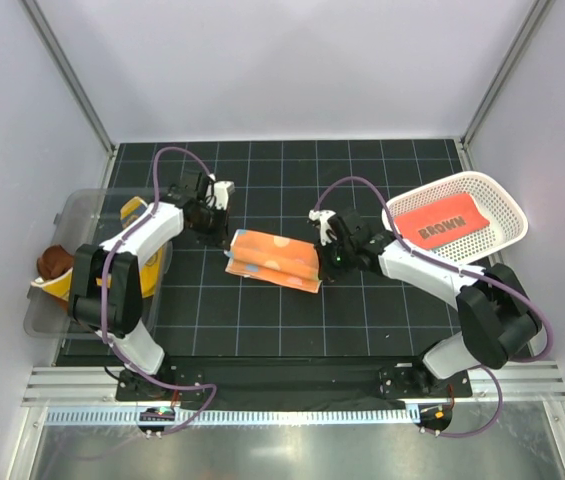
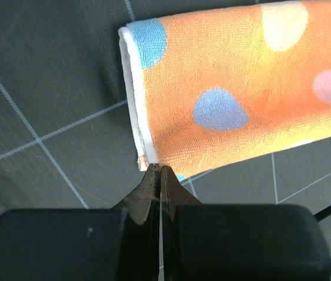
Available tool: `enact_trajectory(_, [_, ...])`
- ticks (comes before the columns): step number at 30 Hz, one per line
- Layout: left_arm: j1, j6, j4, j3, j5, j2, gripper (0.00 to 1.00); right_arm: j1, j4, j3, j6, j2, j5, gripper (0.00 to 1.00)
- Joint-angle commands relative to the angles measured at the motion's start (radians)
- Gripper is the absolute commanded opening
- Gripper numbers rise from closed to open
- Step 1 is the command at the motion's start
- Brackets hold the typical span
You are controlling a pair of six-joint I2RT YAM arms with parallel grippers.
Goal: Fold and stack the towels
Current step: Fold the towel
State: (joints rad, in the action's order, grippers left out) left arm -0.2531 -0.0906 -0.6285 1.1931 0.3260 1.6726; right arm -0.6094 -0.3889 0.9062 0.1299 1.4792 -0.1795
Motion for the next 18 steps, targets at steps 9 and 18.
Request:
enact_trajectory(9, [-0.021,-0.028,0.02,-0.026,-0.091,0.004,0.06,-0.041,0.045,-0.046,0.054,0.001,0.034,0.05])
enact_trajectory(18, [-0.038,-0.038,-0.037,-0.036,-0.126,0.003,0.13,-0.043,0.018,-0.044,0.063,-0.017,0.074,0.11])
